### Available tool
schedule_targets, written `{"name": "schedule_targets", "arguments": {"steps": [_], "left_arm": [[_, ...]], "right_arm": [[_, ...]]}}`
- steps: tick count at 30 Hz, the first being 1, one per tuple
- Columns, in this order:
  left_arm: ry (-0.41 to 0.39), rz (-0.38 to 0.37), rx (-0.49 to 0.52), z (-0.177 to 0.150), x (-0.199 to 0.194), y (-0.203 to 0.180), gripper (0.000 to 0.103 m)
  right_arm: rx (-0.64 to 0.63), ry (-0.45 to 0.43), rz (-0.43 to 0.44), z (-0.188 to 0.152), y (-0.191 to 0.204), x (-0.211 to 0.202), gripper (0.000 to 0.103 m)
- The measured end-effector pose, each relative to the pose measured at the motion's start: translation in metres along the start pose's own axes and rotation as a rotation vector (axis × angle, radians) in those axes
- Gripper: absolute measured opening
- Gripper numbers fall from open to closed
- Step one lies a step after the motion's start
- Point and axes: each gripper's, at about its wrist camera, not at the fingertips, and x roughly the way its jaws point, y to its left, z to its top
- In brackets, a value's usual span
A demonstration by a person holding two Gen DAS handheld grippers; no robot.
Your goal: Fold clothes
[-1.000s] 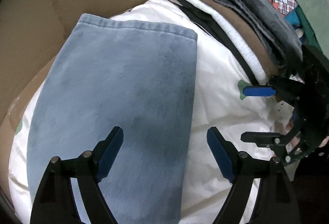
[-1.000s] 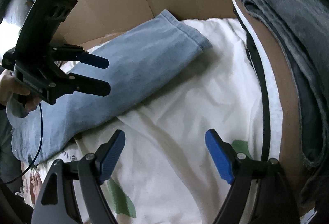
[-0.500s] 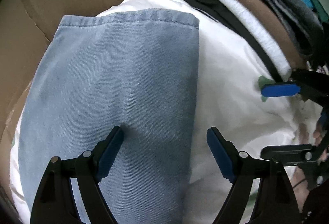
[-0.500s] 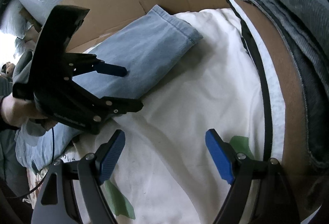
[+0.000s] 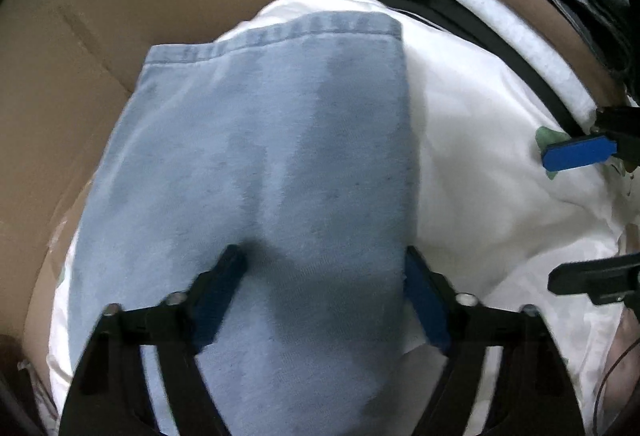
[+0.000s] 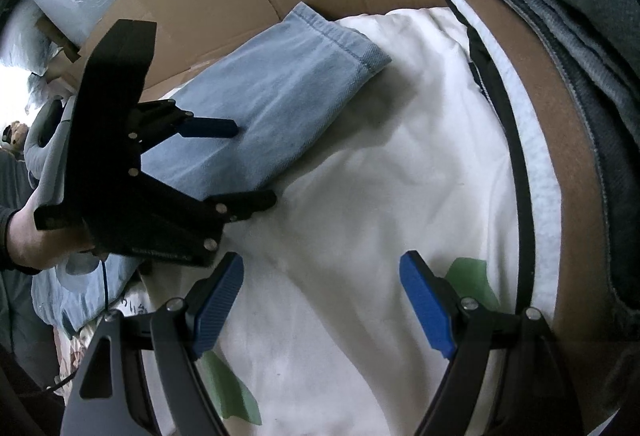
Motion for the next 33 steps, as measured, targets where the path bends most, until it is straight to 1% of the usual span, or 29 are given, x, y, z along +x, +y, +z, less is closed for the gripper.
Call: {"name": "schedule_targets", "arguments": {"steps": [1,3,4,6,7,8,9,12,16,19,22,25,28,33], "left_arm": [[-0.003,-0.002,-0.003,0.0,-0.002,0.001,0.069],[-0.014,-0.012,0.002,0.001,-0.007,0.0,0.058],[-0.023,-0.015,0.008,0.001,-0.01,0.0,0.055],[-0.039,-0.019,0.016,0.002,-0.016,-0.001,0.039],[-0.045,-0.026,0.015,0.002,-0.018,0.0,0.034],[-0.051,-0.033,0.014,0.003,-0.02,0.001,0.025],[-0.053,-0.044,0.01,0.003,-0.021,0.002,0.019],[-0.064,-0.079,-0.007,0.006,-0.025,0.008,0.009],[-0.086,-0.109,-0.038,0.009,-0.033,0.016,0.005],[-0.106,-0.144,-0.066,0.011,-0.04,0.034,0.004],[-0.114,-0.188,-0.112,0.006,-0.048,0.026,0.004],[-0.119,-0.206,-0.14,0.001,-0.053,0.035,0.004],[-0.14,-0.229,-0.152,-0.002,-0.058,0.041,0.004],[-0.169,-0.259,-0.207,-0.007,-0.077,0.054,0.004]], "right_arm": [[0.003,0.0,0.001,0.0,-0.001,0.0,0.08],[0.004,-0.001,0.003,0.0,-0.002,-0.002,0.08],[0.001,-0.002,0.003,0.0,-0.001,-0.002,0.08],[-0.006,-0.006,0.004,0.001,0.001,-0.002,0.08],[-0.007,-0.007,0.005,0.001,0.001,-0.002,0.08],[-0.008,-0.009,0.006,0.001,0.001,-0.003,0.08],[-0.008,-0.011,0.007,0.001,0.001,-0.003,0.08],[-0.008,-0.019,0.007,0.002,0.001,-0.003,0.08],[-0.004,-0.028,0.015,0.007,0.0,-0.005,0.08],[-0.006,-0.039,0.025,0.013,-0.001,-0.007,0.08],[-0.012,-0.055,0.031,0.02,0.001,-0.008,0.08],[-0.013,-0.069,0.038,0.028,0.003,-0.009,0.08],[-0.021,-0.078,0.04,0.035,0.008,-0.008,0.08],[-0.037,-0.089,0.043,0.041,0.012,-0.008,0.08]]}}
